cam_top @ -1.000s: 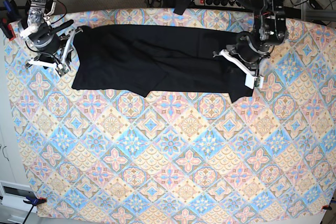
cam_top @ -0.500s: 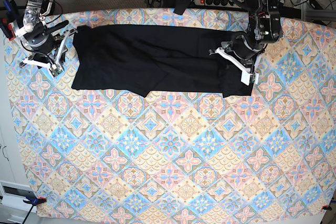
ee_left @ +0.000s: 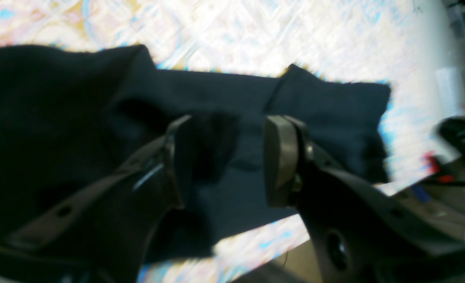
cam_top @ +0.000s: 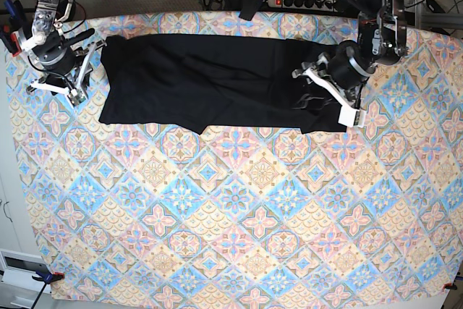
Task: Fold the T-shirt properly
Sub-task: 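Press and fold the strip end inward with the left gripper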
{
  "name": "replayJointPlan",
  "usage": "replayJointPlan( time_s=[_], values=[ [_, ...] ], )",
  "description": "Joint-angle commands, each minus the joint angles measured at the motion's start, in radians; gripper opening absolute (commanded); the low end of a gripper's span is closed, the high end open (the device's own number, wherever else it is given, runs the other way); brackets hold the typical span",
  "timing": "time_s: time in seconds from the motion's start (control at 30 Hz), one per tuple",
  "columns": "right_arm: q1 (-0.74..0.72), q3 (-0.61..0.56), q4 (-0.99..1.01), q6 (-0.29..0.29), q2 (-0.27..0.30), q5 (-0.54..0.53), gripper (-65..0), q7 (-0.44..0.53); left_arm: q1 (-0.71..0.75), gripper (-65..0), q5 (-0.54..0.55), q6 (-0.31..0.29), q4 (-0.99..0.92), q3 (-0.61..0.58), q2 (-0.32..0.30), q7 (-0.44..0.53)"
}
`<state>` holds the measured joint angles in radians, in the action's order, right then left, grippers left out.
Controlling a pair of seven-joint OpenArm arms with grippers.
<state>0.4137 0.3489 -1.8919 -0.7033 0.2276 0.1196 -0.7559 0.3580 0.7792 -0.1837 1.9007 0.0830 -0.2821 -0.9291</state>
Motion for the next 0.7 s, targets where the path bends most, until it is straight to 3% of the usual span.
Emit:
replayJointPlan(
  time_s=[0.0, 0.13, 0.3, 0.43, 0.67],
  values=[
    [-0.003, 0.006, -0.019, 0.005, 0.013, -0.008, -49.7, 0.012, 0.0, -36.9, 0.0, 0.002, 0.01, 0.005, -0.027, 0.014],
    [-0.003, 0.006, -0.019, 0.005, 0.013, -0.008, -49.7, 0.012, -0.001, -36.9, -0.056, 0.006, -0.033, 0.005, -0.073, 0.015],
    [-0.003, 0.005, -0.019, 0.005, 0.013, -0.008, -49.7, 0.012, -0.041, -36.9, -0.157, 0.006, -0.132, -0.004, -0.068, 0.015],
    [-0.003, 0.003, -0.019, 0.005, 0.013, -0.008, -49.7, 0.012, -0.132, -36.9, -0.171, 0.006, -0.26, -0.036, -0.013, 0.015],
    [-0.002, 0.006, -0.019, 0.005, 0.013, -0.008, -49.7, 0.012, -0.268, -36.9, -0.165, 0.006, -0.323, -0.216, 0.071, 0.014]
  ],
)
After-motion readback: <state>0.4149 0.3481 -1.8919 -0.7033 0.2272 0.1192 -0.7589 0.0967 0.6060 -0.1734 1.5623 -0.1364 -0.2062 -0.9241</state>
